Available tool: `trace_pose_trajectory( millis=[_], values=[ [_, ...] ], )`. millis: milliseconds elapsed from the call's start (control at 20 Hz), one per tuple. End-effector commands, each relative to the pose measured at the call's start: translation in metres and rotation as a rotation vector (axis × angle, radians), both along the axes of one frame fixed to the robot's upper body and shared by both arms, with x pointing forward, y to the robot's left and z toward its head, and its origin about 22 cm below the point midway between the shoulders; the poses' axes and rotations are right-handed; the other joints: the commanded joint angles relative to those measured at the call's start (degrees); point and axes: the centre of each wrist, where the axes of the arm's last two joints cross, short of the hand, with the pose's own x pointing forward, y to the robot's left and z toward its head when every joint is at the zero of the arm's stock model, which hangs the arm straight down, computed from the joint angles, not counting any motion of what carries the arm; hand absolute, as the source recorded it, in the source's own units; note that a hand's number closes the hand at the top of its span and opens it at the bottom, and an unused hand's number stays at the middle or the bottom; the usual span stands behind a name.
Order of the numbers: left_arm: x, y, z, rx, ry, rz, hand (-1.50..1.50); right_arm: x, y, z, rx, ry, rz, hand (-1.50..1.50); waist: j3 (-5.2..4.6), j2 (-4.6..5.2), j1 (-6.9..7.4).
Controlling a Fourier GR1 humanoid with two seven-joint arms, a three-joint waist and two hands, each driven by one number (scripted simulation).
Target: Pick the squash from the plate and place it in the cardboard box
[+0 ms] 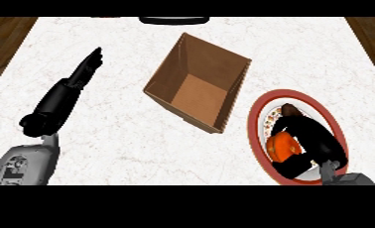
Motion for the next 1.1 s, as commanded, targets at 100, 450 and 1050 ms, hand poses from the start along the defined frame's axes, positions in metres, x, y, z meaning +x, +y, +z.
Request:
trace_pose_trajectory(
  millis=[100, 450, 1050],
  values=[
    [0.006, -0.023, 0.0, -0.002, -0.003, -0.061, 0.0, -0.006, 0.127, 0.021, -0.024, -0.189, 0.392, 1.5, 0.16, 0.47, 4.01],
    [0.012, -0.041, 0.007, -0.021, -0.016, -0.14, 0.0, -0.038, 0.249, 0.041, -0.075, -0.399, 0.798, 1.5, 0.16, 0.79, 8.46],
    [0.018, -0.036, 0.002, -0.012, -0.004, -0.082, 0.0, -0.049, 0.3, 0.109, -0.041, -0.803, 0.732, 1.5, 0.11, 0.11, 4.78]
  ],
)
